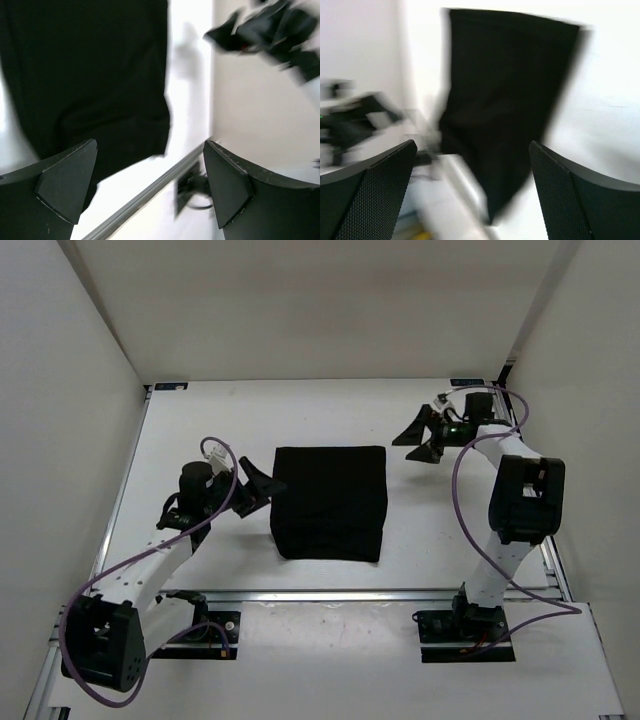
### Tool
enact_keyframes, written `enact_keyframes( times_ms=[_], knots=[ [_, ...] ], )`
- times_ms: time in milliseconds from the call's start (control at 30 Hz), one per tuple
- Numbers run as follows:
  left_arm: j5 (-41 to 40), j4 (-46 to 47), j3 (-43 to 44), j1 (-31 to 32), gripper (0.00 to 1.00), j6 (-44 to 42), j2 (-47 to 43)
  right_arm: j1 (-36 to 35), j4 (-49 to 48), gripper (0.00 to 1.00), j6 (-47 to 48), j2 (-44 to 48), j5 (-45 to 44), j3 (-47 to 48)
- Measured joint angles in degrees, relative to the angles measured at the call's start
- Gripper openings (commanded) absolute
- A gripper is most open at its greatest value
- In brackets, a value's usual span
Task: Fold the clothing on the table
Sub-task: Fold the skirt
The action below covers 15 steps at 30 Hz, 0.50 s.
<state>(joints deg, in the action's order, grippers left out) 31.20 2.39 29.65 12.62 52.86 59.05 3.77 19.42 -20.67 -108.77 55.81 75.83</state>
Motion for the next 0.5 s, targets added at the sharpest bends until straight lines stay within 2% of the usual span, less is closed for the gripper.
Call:
enact_keyframes(
  times_ms=[67, 133, 167, 200, 267, 433, 500],
  knots=[
    [-1.64, -5.84, 1.31, 1.36, 0.98, -3.45, -0.11, -2.38, 3.93, 0.92, 6.12, 1.68, -6.86, 0.11],
    [-2.84, -12.33, 2.91, 2.19, 0.89, -7.39, 0.15, -3.43, 5.53, 0.92, 8.46, 3.74, -8.83, -2.93],
    [-3.37, -15.47, 3.76, 2.14, 0.81, -9.38, 0.44, -3.32, 6.01, 0.92, 9.01, 5.11, -9.35, -5.68],
    [-3.91, -18.25, 4.52, 1.97, 0.69, -11.26, 0.79, -3.1, 6.71, 0.92, 9.49, 6.62, -10.14, -8.81],
    [-4.55, -22.97, 5.66, 1.2, 0.54, -14.95, 1.57, -3.34, 8.72, 0.92, 10.91, 10.62, -12.98, -15.23],
    [-4.76, -29.0, 5.7, 0.0, 0.56, -20.57, 3.17, -9.68, 11.78, 0.93, 13.66, 26.64, -17.09, -27.34],
    [-4.98, -29.05, 4.76, 1.97, 0.56, -20.85, 3.08, -9.44, 12.48, 0.92, 13.81, 31.71, -16.37, -29.7]
  ],
)
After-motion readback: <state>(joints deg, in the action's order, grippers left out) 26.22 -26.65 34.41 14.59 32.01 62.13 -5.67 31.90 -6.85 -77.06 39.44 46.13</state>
